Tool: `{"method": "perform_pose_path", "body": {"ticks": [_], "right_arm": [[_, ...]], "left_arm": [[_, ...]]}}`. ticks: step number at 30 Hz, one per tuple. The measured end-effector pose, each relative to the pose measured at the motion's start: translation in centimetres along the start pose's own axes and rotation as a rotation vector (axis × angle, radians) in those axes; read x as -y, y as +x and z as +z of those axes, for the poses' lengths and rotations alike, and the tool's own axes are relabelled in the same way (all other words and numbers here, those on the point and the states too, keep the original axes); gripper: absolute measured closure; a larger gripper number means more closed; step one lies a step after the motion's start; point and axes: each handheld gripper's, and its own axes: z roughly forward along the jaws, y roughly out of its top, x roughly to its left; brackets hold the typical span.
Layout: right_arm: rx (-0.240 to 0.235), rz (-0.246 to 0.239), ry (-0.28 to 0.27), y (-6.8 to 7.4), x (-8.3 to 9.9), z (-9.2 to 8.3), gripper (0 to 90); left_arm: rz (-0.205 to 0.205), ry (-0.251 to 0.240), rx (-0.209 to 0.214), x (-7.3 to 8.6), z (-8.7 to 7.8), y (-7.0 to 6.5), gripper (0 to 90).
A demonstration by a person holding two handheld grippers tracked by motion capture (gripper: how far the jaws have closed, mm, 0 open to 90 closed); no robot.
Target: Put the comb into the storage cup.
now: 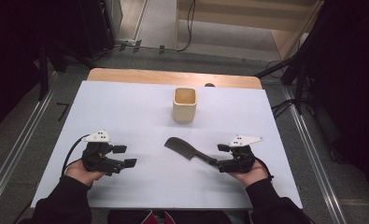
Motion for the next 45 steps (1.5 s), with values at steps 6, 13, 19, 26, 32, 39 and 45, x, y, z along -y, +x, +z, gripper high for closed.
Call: {"method": "perform_pose_path", "body": {"ticks": [6, 13, 19, 26, 32, 39, 45], "right_arm": [[0.009, -0.016, 0.026, 0.1, 0.6, 0.4, 29.0], [0.018, -0.015, 0.044, -0.1, 1.1, 0.5, 31.4], [0.020, -0.023, 0.063, -0.1, 1.5, 0.9, 34.2], [0.028, -0.049, 0.081, -0.1, 1.8, 1.3, 38.3], [0.035, -0.079, 0.094, -0.1, 2.1, 1.6, 40.4], [0.047, -0.099, 0.083, 0.1, 2.3, 1.7, 42.1], [0.059, -0.131, 0.070, 0.2, 2.6, 1.7, 57.1]], "left_arm": [[0.001, 0.000, 0.003, -0.1, 0.1, 0.0, 24.1], [0.005, 0.003, 0.000, -0.2, 0.2, 0.0, 24.1], [0.001, 0.001, 0.002, -0.2, 0.2, 0.0, 24.1], [0.002, 0.002, 0.003, -0.2, 0.2, 0.0, 24.1], [0.000, -0.002, 0.002, -0.2, 0.2, 0.0, 24.1], [0.001, -0.001, 0.003, -0.2, 0.2, 0.0, 24.1], [0.000, 0.001, 0.003, -0.2, 0.2, 0.1, 24.1]]}}
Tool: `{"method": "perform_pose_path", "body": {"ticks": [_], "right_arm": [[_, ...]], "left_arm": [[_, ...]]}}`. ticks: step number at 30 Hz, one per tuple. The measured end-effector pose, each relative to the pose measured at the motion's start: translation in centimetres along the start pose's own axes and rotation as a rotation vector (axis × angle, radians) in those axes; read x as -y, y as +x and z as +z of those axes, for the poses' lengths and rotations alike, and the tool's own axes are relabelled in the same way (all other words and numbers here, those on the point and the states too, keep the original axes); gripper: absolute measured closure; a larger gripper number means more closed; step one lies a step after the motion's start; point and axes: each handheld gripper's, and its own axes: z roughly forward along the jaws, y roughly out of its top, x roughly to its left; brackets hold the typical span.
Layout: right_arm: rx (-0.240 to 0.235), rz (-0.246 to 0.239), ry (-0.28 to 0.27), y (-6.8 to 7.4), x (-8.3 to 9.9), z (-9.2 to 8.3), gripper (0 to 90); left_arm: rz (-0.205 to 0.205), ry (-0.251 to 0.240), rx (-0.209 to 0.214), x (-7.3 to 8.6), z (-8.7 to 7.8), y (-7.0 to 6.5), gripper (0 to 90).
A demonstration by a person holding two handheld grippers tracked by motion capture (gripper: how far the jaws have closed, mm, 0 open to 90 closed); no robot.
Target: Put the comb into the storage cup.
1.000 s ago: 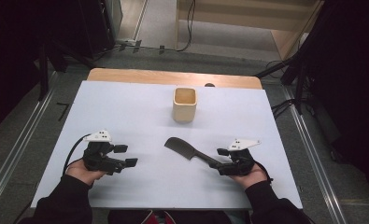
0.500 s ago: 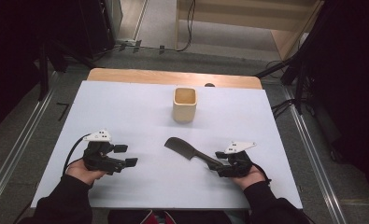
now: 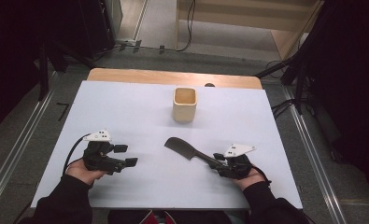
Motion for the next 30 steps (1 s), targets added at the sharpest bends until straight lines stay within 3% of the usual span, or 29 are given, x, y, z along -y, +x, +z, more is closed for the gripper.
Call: {"method": "perform_pose_path", "body": {"ticks": [3, 7, 12, 18, 25, 30], "right_arm": [[0.001, -0.007, -0.011, 0.2, 0.1, 0.1, 66.0], [-0.020, -0.003, -0.009, 0.3, 0.1, 0.1, 69.4], [-0.021, 0.007, 0.008, 0.3, -0.2, 0.1, 69.9], [-0.044, 0.053, 0.009, 0.1, -0.4, 0.1, 70.2], [-0.057, 0.047, 0.013, 0.2, -1.0, -0.2, 70.3], [-0.050, 0.087, 0.012, 0.2, -1.4, -0.6, 70.3]], "left_arm": [[0.001, 0.001, 0.000, 0.0, 0.0, 0.0, 24.1], [-0.001, 0.000, 0.001, 0.0, 0.0, 0.0, 24.1], [-0.002, 0.001, 0.000, 0.0, 0.1, 0.0, 24.1], [-0.001, 0.001, -0.001, 0.0, 0.1, 0.0, 24.1], [-0.001, 0.001, 0.001, 0.0, 0.0, 0.0, 24.1], [-0.007, 0.002, 0.000, 0.0, 0.1, 0.0, 24.1]]}}
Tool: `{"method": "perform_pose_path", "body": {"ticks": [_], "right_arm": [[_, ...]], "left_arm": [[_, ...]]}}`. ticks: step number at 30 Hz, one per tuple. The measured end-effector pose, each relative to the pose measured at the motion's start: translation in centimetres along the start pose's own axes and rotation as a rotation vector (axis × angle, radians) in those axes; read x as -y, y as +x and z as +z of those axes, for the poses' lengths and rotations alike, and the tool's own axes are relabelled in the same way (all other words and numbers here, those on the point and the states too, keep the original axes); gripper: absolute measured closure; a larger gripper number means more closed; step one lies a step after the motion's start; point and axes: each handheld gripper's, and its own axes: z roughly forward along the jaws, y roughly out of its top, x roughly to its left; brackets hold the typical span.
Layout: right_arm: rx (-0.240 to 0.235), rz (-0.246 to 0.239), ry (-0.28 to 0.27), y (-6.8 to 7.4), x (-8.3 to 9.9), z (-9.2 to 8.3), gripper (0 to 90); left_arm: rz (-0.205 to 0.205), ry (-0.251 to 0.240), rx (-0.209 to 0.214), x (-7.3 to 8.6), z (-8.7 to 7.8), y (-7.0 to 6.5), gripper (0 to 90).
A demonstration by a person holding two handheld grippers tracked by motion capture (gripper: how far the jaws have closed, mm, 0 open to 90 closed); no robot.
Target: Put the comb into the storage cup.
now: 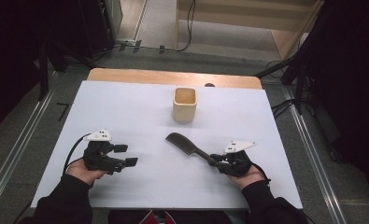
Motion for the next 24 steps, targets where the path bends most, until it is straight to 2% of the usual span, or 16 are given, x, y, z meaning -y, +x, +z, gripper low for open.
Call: {"method": "perform_pose_path", "body": {"ticks": [8, 12, 20, 24], "right_arm": [[-0.015, -0.008, -0.023, 0.4, -0.5, -0.2, 70.3], [-0.016, 0.020, -0.030, 0.7, -0.9, -0.3, 70.3], [-0.011, 0.033, -0.052, 1.3, -1.9, -0.4, 70.2], [-0.005, 0.080, -0.048, 1.3, -2.5, -0.4, 70.2]], "left_arm": [[-0.002, 0.003, -0.002, 0.0, 0.0, 0.0, 24.1], [-0.005, -0.001, -0.002, 0.0, 0.0, 0.0, 24.1], [-0.004, 0.002, -0.004, -0.1, 0.1, 0.0, 24.2], [-0.004, 0.001, -0.007, -0.1, 0.1, 0.0, 25.2]]}}
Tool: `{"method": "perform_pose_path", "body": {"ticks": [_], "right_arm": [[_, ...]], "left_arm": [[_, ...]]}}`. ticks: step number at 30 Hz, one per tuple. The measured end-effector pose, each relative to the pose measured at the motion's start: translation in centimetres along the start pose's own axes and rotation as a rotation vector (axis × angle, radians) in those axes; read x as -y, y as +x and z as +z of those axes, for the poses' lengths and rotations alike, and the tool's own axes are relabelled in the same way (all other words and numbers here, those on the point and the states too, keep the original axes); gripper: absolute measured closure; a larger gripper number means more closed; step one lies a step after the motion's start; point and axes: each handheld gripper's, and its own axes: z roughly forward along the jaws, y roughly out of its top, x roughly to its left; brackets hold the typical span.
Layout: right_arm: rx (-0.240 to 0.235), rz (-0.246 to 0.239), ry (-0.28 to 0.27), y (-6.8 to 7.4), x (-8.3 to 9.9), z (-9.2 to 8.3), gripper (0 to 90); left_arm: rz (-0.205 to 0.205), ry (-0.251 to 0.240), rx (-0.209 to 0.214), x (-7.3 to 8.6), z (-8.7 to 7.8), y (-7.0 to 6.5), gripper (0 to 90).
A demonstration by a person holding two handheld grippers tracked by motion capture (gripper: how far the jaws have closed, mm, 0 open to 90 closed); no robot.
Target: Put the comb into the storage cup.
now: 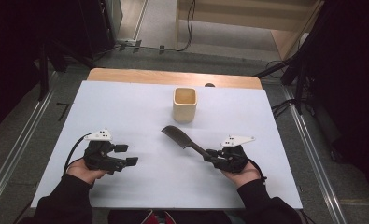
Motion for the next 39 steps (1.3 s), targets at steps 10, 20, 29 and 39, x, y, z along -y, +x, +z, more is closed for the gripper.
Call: {"method": "perform_pose_path", "body": {"ticks": [10, 20, 29, 39], "right_arm": [[0.013, 0.013, 0.001, 0.8, -1.2, 0.6, 70.2], [0.022, 0.008, -0.003, 2.0, -2.5, 2.0, 70.3], [0.017, 0.018, -0.018, 3.2, -3.5, 3.4, 70.3], [0.034, 0.026, -0.041, 4.5, -4.5, 4.9, 70.2]], "left_arm": [[-0.016, 0.002, 0.006, -0.1, 0.1, 0.1, 25.3], [-0.043, 0.013, 0.014, -0.2, 0.2, 0.1, 25.2], [-0.070, 0.014, 0.029, -0.4, 0.3, 0.1, 25.2], [-0.089, 0.002, 0.035, -0.7, 0.5, 0.1, 25.2]]}}
